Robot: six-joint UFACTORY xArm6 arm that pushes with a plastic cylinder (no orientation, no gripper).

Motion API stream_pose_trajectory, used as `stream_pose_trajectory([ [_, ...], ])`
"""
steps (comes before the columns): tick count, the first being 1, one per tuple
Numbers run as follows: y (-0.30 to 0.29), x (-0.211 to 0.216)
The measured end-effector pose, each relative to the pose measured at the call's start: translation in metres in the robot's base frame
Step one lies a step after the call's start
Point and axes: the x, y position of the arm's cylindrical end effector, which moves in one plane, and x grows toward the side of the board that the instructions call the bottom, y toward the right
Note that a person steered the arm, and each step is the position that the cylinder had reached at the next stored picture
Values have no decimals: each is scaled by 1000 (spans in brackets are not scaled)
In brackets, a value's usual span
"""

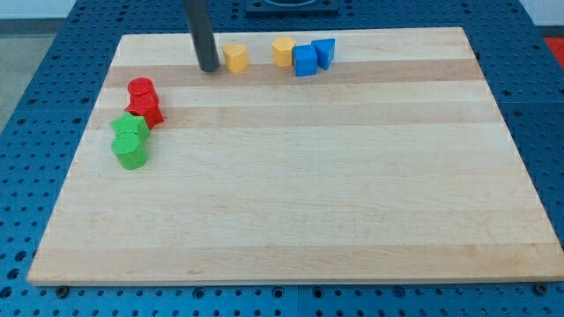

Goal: Place the blue blocks and yellow blocks at the top center

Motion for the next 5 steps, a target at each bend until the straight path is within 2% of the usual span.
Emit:
stream_pose_trajectory([
  [3,89,-43],
  [4,111,-43],
  [5,106,-43],
])
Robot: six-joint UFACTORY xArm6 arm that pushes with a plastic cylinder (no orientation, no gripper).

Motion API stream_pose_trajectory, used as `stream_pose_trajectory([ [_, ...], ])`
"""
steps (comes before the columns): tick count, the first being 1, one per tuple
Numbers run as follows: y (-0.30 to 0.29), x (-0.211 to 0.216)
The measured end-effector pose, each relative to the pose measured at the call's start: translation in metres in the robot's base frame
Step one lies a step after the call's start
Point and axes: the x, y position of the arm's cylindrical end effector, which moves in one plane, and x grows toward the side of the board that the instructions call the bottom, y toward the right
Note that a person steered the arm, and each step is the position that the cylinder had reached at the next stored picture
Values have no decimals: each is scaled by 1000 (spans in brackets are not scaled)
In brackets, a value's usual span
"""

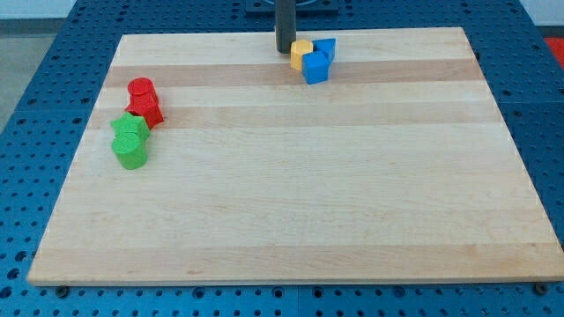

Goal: Place the blue blocks and yellow blocks at the top center

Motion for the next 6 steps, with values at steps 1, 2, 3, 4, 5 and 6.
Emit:
stream_pose_trajectory([
  [1,-54,0],
  [2,-104,-11],
  [3,-101,-39],
  [4,-81,-39],
  [5,-55,-40],
  [6,-29,-39],
])
